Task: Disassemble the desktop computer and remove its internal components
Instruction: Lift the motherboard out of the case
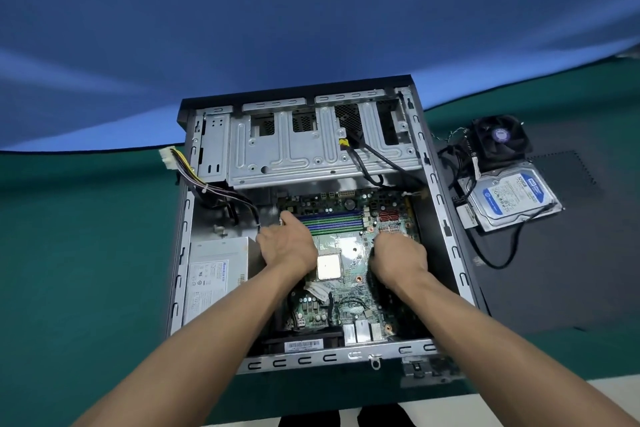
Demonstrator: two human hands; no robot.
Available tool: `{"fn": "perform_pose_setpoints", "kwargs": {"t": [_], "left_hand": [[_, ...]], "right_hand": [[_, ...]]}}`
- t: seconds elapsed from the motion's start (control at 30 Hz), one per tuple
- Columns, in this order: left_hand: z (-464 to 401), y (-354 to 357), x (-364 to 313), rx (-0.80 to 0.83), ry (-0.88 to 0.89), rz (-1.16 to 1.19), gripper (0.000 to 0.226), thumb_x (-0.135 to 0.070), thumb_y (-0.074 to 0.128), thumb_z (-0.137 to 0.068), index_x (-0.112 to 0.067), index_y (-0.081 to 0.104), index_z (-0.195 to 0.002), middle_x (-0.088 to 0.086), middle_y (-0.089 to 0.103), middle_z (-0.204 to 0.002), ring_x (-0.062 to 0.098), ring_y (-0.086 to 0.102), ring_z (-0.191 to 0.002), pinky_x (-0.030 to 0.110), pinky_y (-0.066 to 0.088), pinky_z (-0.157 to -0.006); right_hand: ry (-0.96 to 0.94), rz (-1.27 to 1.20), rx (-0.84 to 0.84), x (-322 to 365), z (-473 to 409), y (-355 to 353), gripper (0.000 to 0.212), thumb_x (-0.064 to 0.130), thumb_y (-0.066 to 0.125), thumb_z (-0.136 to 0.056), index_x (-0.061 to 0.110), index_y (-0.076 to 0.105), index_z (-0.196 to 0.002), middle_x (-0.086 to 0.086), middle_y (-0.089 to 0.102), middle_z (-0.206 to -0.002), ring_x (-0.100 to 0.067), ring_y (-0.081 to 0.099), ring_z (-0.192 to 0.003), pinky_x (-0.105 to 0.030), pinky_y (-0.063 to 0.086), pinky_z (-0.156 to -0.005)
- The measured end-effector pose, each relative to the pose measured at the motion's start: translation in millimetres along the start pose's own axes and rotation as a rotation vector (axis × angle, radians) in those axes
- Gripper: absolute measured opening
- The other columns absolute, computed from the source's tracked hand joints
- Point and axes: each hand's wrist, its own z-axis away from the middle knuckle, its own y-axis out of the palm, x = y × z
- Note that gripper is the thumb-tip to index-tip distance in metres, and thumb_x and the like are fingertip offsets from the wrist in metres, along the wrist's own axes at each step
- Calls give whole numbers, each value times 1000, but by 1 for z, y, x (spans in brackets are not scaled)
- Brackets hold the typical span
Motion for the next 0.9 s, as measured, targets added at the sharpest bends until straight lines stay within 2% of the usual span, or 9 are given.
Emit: {"fn": "perform_pose_setpoints", "kwargs": {"t": [0.1, 0.23, 0.43, 0.53, 0.6, 0.63, 0.7, 0.8, 0.9], "left_hand": [[-2, -3, -1, 33, -50, 98, 51, -14, 55, -85, -4, 26, -126, 22, 54, -121, 34, 41, -116, 38, 33, -92], [-10, -15, -2, 117, -137, 222, 71, -17, 50, -88, -1, 7, -143, 25, 41, -137, 39, 27, -131, 43, 27, -104], [-16, -21, -1, 149, -123, 235, 73, -29, 48, -92, 3, 9, -145, 20, 39, -142, 40, 29, -133, 43, 28, -106], [-10, -14, 3, 117, -3, 82, 67, -27, 48, -91, 0, 17, -143, 17, 51, -132, 37, 45, -122, 41, 36, -98], [-4, -6, 5, 84, 89, -59, 59, -24, 48, -89, -3, 24, -139, 15, 59, -121, 34, 51, -114, 40, 39, -90], [-2, -4, 6, 67, 109, -115, 56, -23, 48, -88, -5, 26, -136, 15, 60, -118, 34, 51, -113, 39, 38, -87], [0, -1, 7, 50, 111, -177, 52, -22, 47, -87, -7, 26, -133, 15, 61, -116, 33, 50, -113, 38, 37, -83], [-3, -2, 5, 63, 66, -104, 57, -26, 47, -87, -7, 21, -135, 15, 59, -117, 33, 48, -114, 38, 36, -88], [-3, -4, 4, 50, 23, 18, 64, -32, 51, -84, -6, 19, -133, 12, 59, -106, 33, 50, -106, 38, 36, -85]], "right_hand": [[11, -45, 4, 2, 0, 0, 21, 6, 56, -87, 13, 49, -68, 2, 51, -67, -21, 51, -65, -24, 40, -57], [13, -75, -37, 1, 2, 2, 32, 10, 56, -88, 15, 43, -60, 5, 42, -57, -16, 45, -56, -21, 35, -54], [70, -210, -202, -2, 1, -4, 37, 17, 54, -93, 20, 36, -61, 11, 38, -56, 0, 30, -46, -13, 12, -33], [76, -183, -179, 0, -3, -1, 23, 12, 52, -94, 14, 47, -71, 7, 48, -60, -8, 36, -47, -18, 21, -38], [53, -193, -204, 1, -4, -2, 6, 11, 49, -94, 10, 55, -97, 6, 47, -59, -10, 35, -47, -22, 21, -40], [53, -197, -239, 0, -4, -1, 13, 13, 49, -94, 9, 53, -106, 8, 43, -57, -10, 33, -46, -22, 18, -40], [52, -167, -221, -3, -2, -1, 14, 16, 50, -94, 10, 55, -105, 6, 52, -63, -13, 37, -49, -21, 17, -40], [32, -56, -63, -3, 4, 0, 9, 15, 54, -93, 11, 62, -94, -2, 68, -91, -17, 48, -65, -20, 35, -53], [0, 0, -49, -1, 3, 0, 13, 3, 53, -89, 10, 64, -93, -2, 67, -91, -19, 50, -69, -24, 40, -61]]}}
